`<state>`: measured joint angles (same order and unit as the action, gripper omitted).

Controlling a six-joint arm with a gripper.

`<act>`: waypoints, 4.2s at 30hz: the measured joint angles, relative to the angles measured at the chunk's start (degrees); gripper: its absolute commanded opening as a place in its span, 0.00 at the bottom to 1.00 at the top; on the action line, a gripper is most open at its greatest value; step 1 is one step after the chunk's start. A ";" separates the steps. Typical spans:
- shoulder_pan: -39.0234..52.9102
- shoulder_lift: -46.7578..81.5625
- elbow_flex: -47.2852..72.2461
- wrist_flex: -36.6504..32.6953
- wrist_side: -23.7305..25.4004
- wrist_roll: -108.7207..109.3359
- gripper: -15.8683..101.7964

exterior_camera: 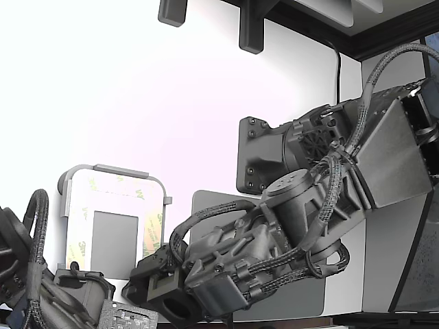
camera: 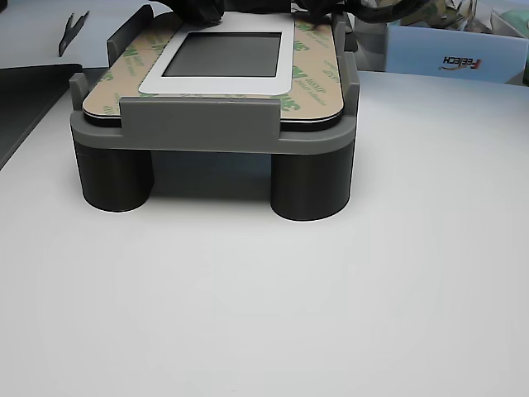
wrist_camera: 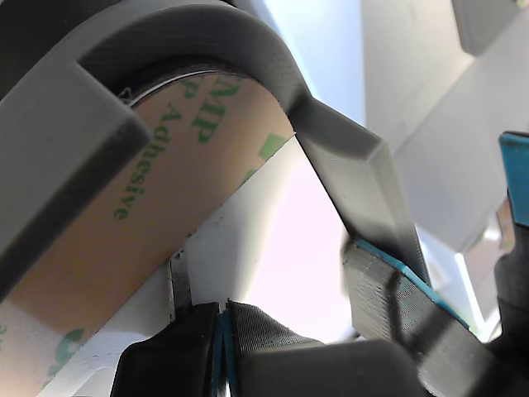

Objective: Peel off protective film from adhesive tape.

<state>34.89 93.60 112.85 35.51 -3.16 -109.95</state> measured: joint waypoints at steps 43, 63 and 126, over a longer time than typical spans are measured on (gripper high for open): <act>1.41 -2.64 -6.59 6.94 0.97 1.93 0.08; 1.41 -2.46 -6.06 6.68 1.32 1.58 0.12; 1.23 -3.52 -6.86 5.89 0.97 1.32 0.06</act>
<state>36.12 90.09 106.00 41.40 -2.20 -108.63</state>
